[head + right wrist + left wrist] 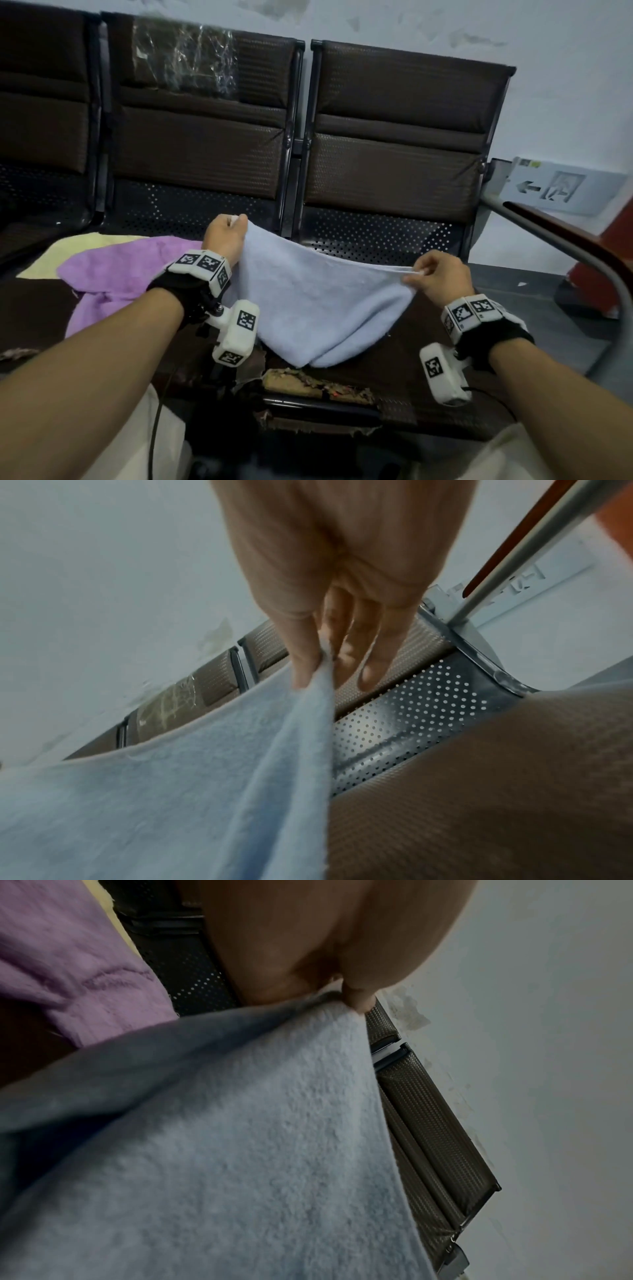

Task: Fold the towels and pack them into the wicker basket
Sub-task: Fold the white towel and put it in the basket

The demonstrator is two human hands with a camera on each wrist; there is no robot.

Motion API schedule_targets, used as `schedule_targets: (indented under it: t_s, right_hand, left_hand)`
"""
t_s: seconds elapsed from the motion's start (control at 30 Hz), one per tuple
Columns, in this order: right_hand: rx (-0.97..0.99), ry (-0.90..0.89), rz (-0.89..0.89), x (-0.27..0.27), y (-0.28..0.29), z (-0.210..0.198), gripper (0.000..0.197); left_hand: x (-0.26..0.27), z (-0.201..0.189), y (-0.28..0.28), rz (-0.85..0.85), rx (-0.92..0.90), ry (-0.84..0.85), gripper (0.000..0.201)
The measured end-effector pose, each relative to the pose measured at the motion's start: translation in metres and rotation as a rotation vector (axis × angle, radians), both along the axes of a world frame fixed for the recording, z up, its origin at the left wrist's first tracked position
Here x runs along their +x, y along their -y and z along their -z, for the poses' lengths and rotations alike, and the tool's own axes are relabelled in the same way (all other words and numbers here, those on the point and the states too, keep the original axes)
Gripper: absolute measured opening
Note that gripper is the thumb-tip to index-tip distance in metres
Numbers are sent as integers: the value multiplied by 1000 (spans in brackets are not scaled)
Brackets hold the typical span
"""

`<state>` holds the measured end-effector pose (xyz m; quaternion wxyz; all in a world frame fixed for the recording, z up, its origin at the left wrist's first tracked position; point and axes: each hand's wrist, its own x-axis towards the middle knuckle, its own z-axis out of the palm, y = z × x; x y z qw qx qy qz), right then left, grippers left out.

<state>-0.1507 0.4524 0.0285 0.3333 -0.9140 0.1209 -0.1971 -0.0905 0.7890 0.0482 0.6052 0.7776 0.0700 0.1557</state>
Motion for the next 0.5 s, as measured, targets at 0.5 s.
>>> schedule_targets:
  t_s: [0.5]
  right_hand:
    - [521,433,145,-7,-9,-72,37]
  left_hand:
    - [-15,-39,6,43,-71,191,24]
